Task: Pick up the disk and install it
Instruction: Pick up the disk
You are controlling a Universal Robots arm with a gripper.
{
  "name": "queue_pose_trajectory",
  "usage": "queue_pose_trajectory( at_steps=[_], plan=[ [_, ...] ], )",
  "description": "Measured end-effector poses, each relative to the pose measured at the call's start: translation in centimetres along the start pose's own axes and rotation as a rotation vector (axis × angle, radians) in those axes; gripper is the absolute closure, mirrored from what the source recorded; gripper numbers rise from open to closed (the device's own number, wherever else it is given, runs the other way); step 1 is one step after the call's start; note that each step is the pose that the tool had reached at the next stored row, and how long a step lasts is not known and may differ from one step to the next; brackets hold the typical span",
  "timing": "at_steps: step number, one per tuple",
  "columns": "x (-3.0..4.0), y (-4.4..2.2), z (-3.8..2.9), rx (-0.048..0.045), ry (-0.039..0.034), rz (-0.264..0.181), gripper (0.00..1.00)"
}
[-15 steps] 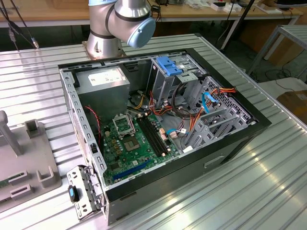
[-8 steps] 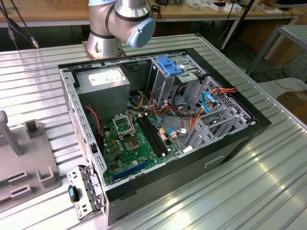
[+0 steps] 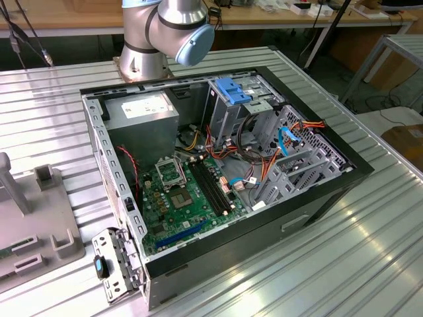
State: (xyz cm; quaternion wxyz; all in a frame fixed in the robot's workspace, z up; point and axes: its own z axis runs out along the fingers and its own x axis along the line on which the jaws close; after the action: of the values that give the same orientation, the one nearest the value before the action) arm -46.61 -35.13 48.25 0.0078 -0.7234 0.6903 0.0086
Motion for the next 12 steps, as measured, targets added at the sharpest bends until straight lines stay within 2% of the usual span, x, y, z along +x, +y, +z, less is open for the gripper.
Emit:
queue_pose_trajectory(
  at_steps=[3,7,12],
  plan=[
    [-0.03,0.0,-1.13,0.0,0.0,0.0,0.63],
    [-0.03,0.0,-1.24,0.0001,-0.0002,0.0,0.63],
    [0.0,-0.47,-1.24,0.0,-0.0001,0.0,0.63]
  ],
)
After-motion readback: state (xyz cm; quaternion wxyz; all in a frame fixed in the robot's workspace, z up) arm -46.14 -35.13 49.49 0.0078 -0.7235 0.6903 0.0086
